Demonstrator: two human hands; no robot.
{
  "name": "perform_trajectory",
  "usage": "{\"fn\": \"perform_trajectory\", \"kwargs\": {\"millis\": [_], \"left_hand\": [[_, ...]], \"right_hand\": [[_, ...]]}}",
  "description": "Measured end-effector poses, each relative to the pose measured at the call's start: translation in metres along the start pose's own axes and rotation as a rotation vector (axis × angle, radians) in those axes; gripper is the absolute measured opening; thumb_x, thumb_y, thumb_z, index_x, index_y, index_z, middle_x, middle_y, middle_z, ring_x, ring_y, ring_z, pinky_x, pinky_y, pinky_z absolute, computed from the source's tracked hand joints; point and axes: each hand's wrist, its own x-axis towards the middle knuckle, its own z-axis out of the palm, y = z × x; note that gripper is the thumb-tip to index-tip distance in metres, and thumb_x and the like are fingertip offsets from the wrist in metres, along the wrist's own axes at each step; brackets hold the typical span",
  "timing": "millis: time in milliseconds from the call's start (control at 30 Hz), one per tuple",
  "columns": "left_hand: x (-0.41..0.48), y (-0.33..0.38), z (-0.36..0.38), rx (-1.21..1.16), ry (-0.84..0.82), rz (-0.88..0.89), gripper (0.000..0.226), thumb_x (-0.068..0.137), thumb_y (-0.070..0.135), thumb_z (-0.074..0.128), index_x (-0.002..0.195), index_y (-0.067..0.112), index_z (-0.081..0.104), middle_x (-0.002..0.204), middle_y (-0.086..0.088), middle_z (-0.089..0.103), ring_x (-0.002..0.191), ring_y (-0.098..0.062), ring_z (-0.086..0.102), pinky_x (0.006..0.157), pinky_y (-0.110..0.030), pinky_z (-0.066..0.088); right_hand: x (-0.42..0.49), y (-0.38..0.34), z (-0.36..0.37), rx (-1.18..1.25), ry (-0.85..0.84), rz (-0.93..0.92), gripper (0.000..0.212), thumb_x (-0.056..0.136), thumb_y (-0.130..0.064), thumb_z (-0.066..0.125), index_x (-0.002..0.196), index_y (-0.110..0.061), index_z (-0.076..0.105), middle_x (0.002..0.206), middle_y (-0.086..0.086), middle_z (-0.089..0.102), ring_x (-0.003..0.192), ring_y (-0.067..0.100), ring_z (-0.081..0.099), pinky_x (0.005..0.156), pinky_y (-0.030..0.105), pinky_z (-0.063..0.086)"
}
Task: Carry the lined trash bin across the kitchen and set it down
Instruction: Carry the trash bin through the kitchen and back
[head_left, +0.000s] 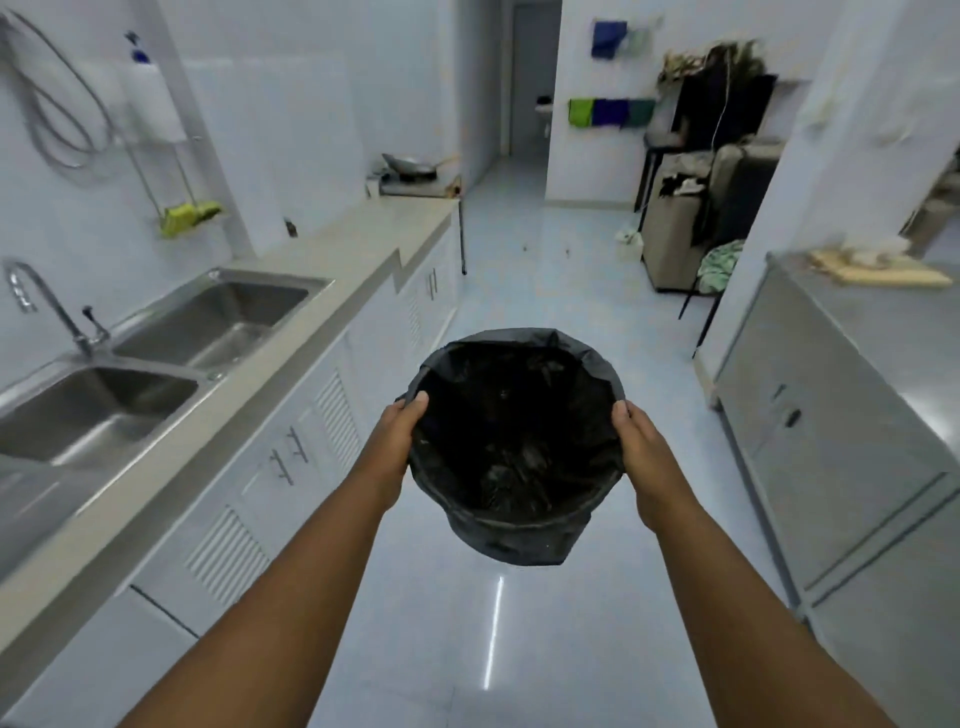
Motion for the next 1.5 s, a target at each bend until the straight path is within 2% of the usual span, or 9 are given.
{"fn": "perform_trajectory", "kwargs": {"millis": [133,300,467,633,800,1000,1133,1267,1500], "left_hand": [[-0.033,0.092,0.033,-0.064,0.001,0.221,0.051,0.100,0.052,0.045,0.133,0.020,0.068,0.128,0.000,0.074,0.117,-0.018,0.069,0.092,-0.030,0.054],[-0.042,0.125,0.060,-0.158,0.063,0.331,0.056,0.100,0.051,0.048,0.146,0.021,0.055,0.140,-0.002,0.065,0.126,-0.023,0.062,0.098,-0.035,0.053],[-0.008,0.157,0.068,-0.218,0.084,0.375,0.053,0.102,0.047,0.045,0.145,0.020,0.057,0.142,-0.005,0.064,0.129,-0.026,0.060,0.106,-0.041,0.050],[0.055,0.171,0.079,-0.231,0.038,0.363,0.054,0.100,0.048,0.047,0.146,0.021,0.056,0.143,-0.004,0.063,0.129,-0.025,0.059,0.098,-0.034,0.051],[0.137,0.211,0.081,-0.238,-0.037,0.333,0.072,0.084,0.058,0.053,0.147,0.023,0.056,0.146,-0.003,0.062,0.133,-0.026,0.058,0.115,-0.047,0.045],[0.236,0.253,0.090,-0.231,-0.116,0.309,0.071,0.085,0.057,0.053,0.146,0.022,0.057,0.146,-0.005,0.063,0.132,-0.026,0.059,0.114,-0.046,0.045],[0.297,0.270,0.110,-0.194,-0.127,0.260,0.082,0.073,0.065,0.058,0.144,0.024,0.059,0.145,-0.004,0.064,0.133,-0.028,0.059,0.116,-0.051,0.043],[0.374,0.290,0.145,-0.220,-0.150,0.271,0.083,0.071,0.063,0.061,0.143,0.023,0.059,0.144,-0.005,0.064,0.132,-0.030,0.060,0.115,-0.054,0.044],[0.506,0.345,0.184,-0.264,-0.043,0.299,0.076,0.077,0.058,0.059,0.142,0.019,0.060,0.143,-0.006,0.066,0.132,-0.029,0.060,0.111,-0.047,0.048]], "right_hand": [[0.010,-0.072,-0.036,0.089,-0.024,-0.137,0.073,0.099,-0.075,0.039,0.154,-0.031,0.058,0.153,-0.003,0.064,0.141,0.022,0.060,0.124,0.052,0.043],[0.012,-0.115,-0.061,0.166,-0.068,-0.210,0.067,0.110,-0.062,0.029,0.162,-0.025,0.049,0.158,-0.001,0.059,0.143,0.021,0.057,0.117,0.040,0.045],[0.059,-0.137,-0.055,0.202,-0.052,-0.247,0.072,0.106,-0.069,0.031,0.162,-0.027,0.048,0.159,0.001,0.059,0.145,0.023,0.056,0.124,0.047,0.043],[0.123,-0.137,-0.054,0.224,-0.012,-0.215,0.087,0.092,-0.081,0.038,0.163,-0.032,0.047,0.164,-0.001,0.055,0.150,0.024,0.053,0.126,0.051,0.040],[0.195,-0.165,-0.055,0.241,0.016,-0.225,0.080,0.097,-0.077,0.037,0.161,-0.030,0.051,0.159,-0.001,0.060,0.144,0.022,0.058,0.123,0.050,0.044],[0.276,-0.179,-0.050,0.269,0.092,-0.202,0.079,0.096,-0.076,0.042,0.159,-0.030,0.053,0.157,-0.002,0.063,0.142,0.023,0.061,0.121,0.051,0.047],[0.332,-0.187,-0.064,0.276,0.116,-0.176,0.074,0.101,-0.072,0.038,0.160,-0.029,0.053,0.156,-0.003,0.063,0.141,0.020,0.061,0.110,0.040,0.052],[0.420,-0.199,-0.085,0.285,0.149,-0.181,0.079,0.095,-0.079,0.039,0.157,-0.033,0.055,0.158,-0.004,0.062,0.144,0.021,0.060,0.120,0.048,0.047],[0.583,-0.253,-0.105,0.211,0.062,-0.192,0.085,0.088,-0.084,0.042,0.156,-0.036,0.055,0.154,-0.004,0.064,0.138,0.020,0.064,0.117,0.050,0.050]]}}
